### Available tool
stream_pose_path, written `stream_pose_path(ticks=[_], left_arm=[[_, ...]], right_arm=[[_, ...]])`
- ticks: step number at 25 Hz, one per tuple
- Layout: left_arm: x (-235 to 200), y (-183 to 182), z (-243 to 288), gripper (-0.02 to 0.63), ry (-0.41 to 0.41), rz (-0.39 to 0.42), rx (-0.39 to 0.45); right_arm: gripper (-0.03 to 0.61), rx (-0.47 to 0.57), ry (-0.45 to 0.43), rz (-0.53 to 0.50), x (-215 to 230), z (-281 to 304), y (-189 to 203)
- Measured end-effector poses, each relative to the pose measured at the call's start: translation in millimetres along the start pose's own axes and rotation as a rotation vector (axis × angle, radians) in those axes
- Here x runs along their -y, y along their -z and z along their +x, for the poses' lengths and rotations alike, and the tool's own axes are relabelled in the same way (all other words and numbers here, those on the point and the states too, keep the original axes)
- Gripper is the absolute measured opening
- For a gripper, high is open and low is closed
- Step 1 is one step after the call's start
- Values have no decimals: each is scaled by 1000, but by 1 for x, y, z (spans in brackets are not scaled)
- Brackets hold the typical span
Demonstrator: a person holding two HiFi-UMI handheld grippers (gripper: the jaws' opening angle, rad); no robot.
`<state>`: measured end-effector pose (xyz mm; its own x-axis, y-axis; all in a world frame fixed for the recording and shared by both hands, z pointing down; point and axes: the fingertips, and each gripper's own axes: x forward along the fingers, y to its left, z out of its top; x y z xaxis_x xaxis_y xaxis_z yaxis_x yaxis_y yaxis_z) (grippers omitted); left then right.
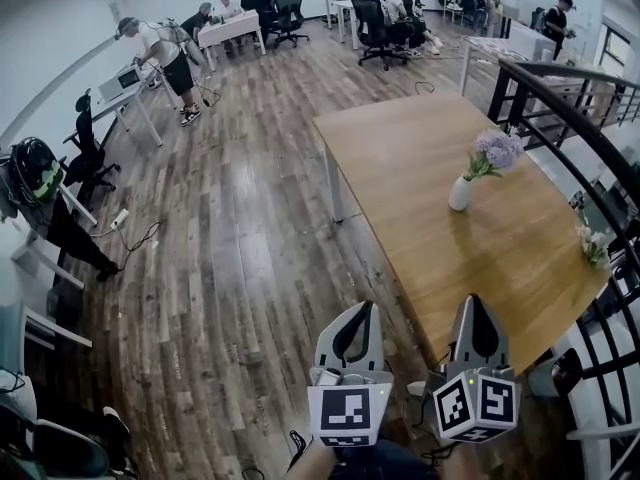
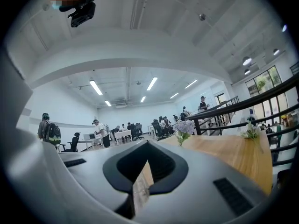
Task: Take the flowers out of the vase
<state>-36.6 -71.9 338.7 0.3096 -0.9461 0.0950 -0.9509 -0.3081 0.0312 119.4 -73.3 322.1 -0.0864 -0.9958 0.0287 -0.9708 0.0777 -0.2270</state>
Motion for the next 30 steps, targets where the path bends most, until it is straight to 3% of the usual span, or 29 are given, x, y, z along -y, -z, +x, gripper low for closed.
stream_pose_path(ticks=[7,30], left_arm=[[-11,1,35,35,13,-5,10],[-18,-15,212,35,203,-16,-44]], right_arm=[[12,3,29,-15,6,26,-3],[12,41,170,-34,41,174,-37]])
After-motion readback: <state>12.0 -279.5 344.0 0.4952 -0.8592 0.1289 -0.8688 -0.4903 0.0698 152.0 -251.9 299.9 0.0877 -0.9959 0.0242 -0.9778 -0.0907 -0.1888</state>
